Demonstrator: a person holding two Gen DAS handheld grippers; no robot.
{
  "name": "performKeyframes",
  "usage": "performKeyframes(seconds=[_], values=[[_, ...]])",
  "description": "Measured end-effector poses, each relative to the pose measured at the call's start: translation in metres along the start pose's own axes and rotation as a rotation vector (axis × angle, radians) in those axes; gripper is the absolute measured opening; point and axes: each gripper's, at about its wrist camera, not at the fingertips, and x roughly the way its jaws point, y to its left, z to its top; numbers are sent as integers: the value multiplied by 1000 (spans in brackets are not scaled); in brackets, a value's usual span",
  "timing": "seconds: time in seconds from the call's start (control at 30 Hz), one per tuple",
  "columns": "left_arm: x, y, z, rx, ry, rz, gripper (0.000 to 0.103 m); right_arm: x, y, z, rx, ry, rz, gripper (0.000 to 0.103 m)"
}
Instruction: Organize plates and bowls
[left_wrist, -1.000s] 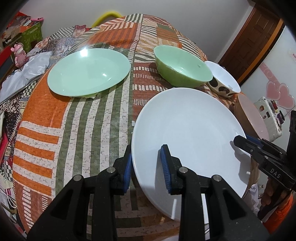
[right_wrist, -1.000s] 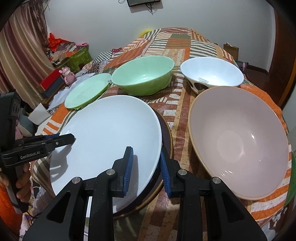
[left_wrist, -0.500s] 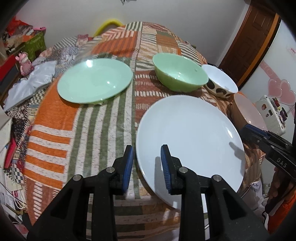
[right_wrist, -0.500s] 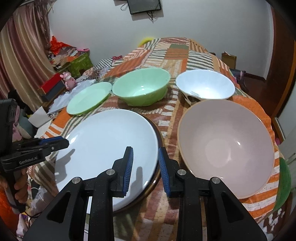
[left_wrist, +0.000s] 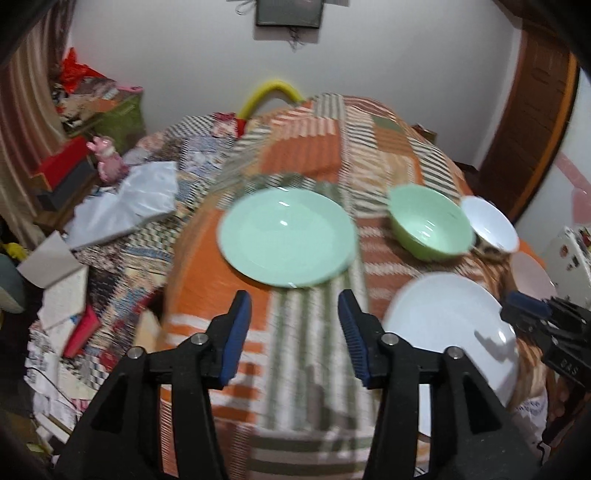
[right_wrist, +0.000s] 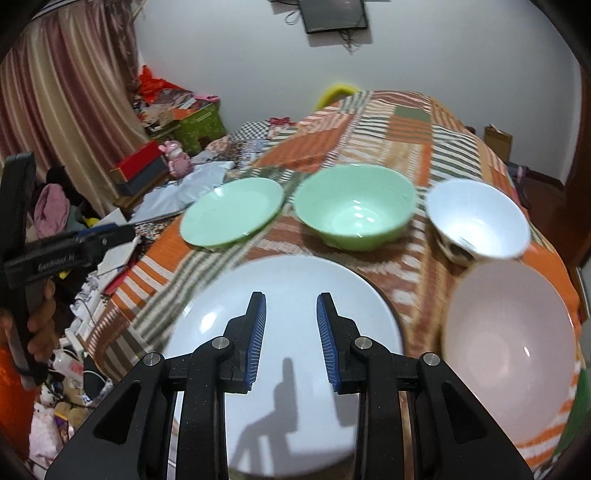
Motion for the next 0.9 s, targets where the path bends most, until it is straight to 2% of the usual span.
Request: performKeyframes(seconds=[0.17,0.3,0.5,0.7,0.9], values=[[11,30,29,41,-17,114,56,20,14,16,-19,9,36,34],[37,57,44,27,6,142,58,42,21,28,-21,37,47,37],[92,78,46,5,86,97,58,80,28,44,-24,103,42,44],[144,84,45,-6,155,26,58,118,30,54,-21,176,32,45],[172,78,49,40,157,-20,58,147,32,64,-13,223,30,45]])
